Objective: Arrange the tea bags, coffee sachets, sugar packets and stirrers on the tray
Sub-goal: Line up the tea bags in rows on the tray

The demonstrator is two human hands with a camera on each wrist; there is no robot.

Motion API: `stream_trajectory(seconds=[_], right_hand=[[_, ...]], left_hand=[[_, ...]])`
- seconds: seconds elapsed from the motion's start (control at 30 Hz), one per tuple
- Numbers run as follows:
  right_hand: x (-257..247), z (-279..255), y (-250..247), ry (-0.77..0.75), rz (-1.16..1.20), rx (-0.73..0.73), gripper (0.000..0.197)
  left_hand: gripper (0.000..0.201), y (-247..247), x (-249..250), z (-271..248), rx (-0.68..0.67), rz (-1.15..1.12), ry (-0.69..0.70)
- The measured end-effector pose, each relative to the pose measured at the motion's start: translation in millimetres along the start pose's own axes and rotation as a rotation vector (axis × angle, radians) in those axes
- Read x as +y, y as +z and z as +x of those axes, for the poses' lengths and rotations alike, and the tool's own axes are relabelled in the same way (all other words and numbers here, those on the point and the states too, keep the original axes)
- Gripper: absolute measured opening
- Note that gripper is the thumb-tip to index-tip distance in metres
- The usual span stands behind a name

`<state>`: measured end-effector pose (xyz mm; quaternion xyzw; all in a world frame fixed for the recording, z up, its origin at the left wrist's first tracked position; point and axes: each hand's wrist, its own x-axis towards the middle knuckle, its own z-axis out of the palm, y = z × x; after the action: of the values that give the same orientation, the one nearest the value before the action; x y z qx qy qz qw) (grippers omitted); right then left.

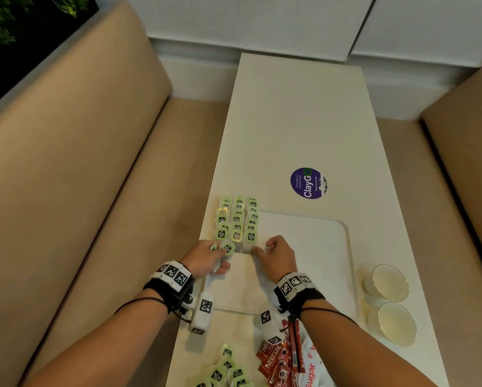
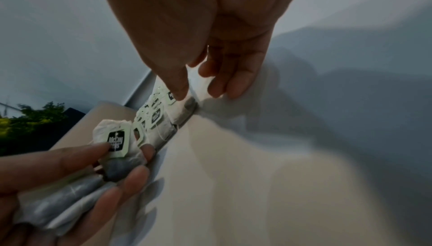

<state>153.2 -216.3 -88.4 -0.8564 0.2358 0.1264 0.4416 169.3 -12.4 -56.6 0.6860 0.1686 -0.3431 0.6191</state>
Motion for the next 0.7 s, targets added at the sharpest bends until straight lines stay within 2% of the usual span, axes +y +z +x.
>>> stream_trajectory(seconds=[0.1,0.2,0.37,0.47,0.57,0.6,0.7], right_hand=[[0,-4,0,-0.119,0.019,-0.062,0.020],[-2,-15,5,-0.237,0.107,-0.241,0.012],[-15,-22,4,-0.287,0.175,-0.361,0.003],[-21,-22,3,-0.287,0.162,-0.380,0.009],[-24,-21,3,-0.287,0.171,-0.355,0.013],[-25,-21,4,-0.279,0.156,-0.350,0.017],[-25,-23,9,-0.289,0.044,-0.376,0.024]], left_hand=[[0.010,1,-2,-3,-0.021,-0.052,0.002],[0.012,1,-2,-7,-0.049,-0.055,0.029],[0.009,1,-1,-11,-0.070,-0.027,0.060],[0.006,0,-1,-15,-0.071,0.023,0.074],[0.031,-5,-4,-14,-0.051,0.056,0.094],[0.033,-6,-3,-13,-0.039,0.048,0.089],[0.021,-9,-2,-15,-0.013,-0.019,0.086]])
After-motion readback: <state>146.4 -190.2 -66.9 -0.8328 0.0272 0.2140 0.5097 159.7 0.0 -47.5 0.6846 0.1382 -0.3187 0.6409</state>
